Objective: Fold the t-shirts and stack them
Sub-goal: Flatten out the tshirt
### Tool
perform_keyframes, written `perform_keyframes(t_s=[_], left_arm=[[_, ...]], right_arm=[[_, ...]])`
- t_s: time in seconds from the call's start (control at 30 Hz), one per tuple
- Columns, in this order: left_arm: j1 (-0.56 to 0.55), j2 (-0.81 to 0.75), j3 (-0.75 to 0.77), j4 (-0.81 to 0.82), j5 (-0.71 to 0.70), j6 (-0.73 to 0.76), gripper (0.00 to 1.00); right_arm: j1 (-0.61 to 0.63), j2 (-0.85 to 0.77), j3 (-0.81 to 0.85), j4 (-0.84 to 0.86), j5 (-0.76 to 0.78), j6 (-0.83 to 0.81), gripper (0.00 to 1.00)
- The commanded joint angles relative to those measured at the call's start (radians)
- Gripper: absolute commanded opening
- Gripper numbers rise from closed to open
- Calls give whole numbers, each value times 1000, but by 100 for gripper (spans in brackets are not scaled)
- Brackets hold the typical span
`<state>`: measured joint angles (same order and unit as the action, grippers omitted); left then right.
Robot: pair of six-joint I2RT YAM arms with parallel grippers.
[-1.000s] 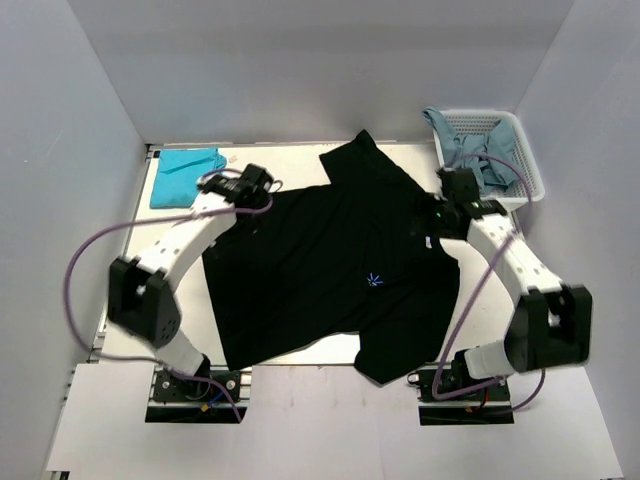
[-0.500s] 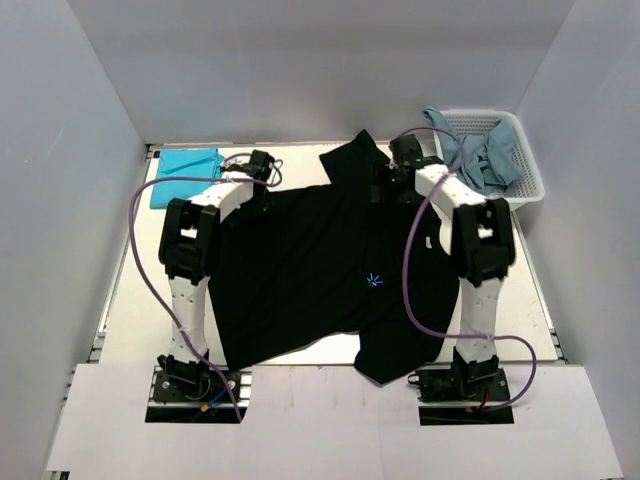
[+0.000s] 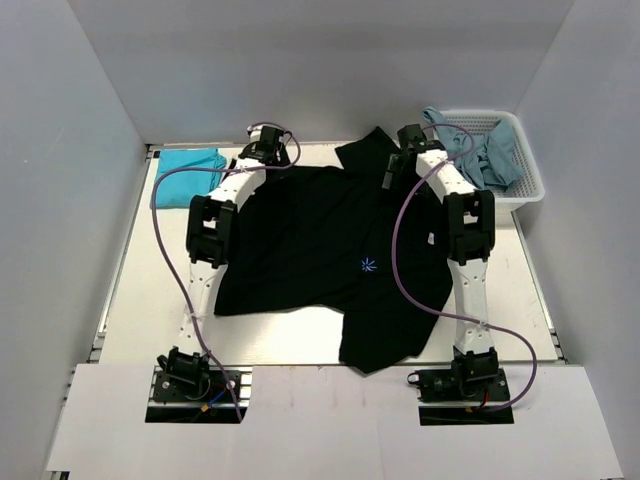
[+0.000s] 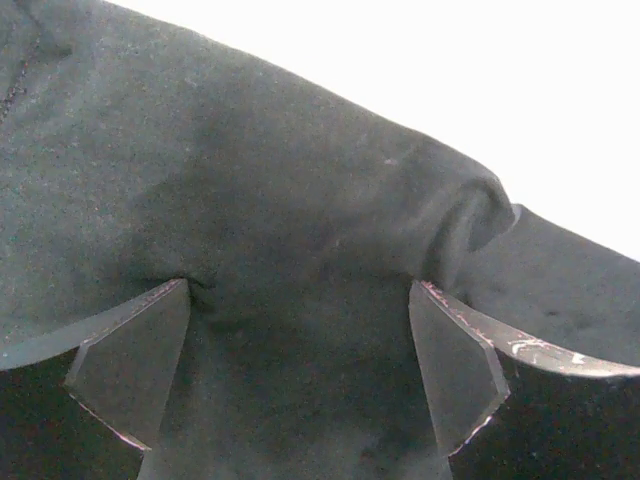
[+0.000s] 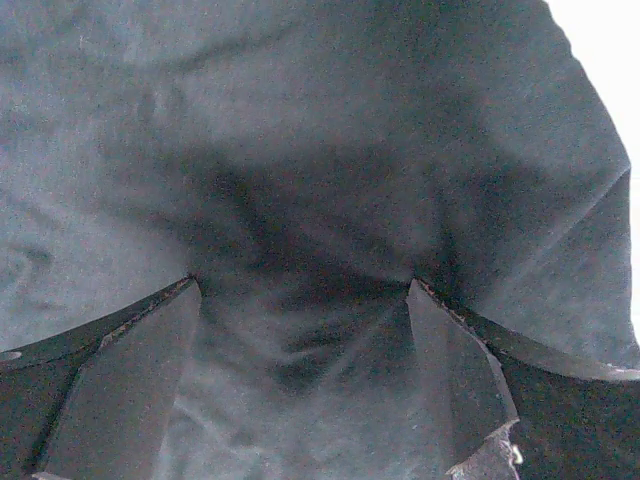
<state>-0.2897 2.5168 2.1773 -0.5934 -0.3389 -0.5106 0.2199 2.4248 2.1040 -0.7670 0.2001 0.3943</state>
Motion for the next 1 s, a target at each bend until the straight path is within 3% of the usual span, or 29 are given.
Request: perform_keyframes(t_s=[0.0, 0.2, 0.33, 0.43, 0.57, 0.67, 0.7, 0.77, 0.8, 0.87, 0.9, 0.97], left_arm=[[14, 98, 117, 3, 104, 40, 100], [60, 113, 208, 0, 155, 40, 100], [70, 25, 228, -25, 166, 53, 100], [90, -68, 158, -34, 196, 76, 100], [100, -313, -29, -80, 173, 90, 100], [100, -566, -355, -138, 103, 25, 100], [100, -631, -426, -160, 83, -41, 100], [100, -818, -622, -247, 43, -124, 100], [109, -878, -692, -272, 43, -208, 100], [109, -1051, -896, -325, 72, -281, 100], [109, -1110, -1027, -360, 72, -348, 100], [109, -1220, -1147, -388, 72, -420, 100]], right_arm=[[-43, 88, 103, -115, 65, 72, 90], [-31, 51, 131, 47, -59, -116, 90], [33, -35, 137, 90, -47, -235, 90], [71, -107, 136, 81, -39, -288, 90], [133, -280, 24, 75, -4, -276, 90], [179, -452, -180, 87, 31, -197, 90], [185, -489, -337, 92, 38, -175, 90], [206, -640, -441, 91, 29, -91, 90], [219, -677, -590, 84, 27, -53, 90], [223, -820, -683, 38, 7, -8, 90], [236, -919, -820, 14, -17, 27, 90], [245, -953, -948, -23, -63, 52, 90]])
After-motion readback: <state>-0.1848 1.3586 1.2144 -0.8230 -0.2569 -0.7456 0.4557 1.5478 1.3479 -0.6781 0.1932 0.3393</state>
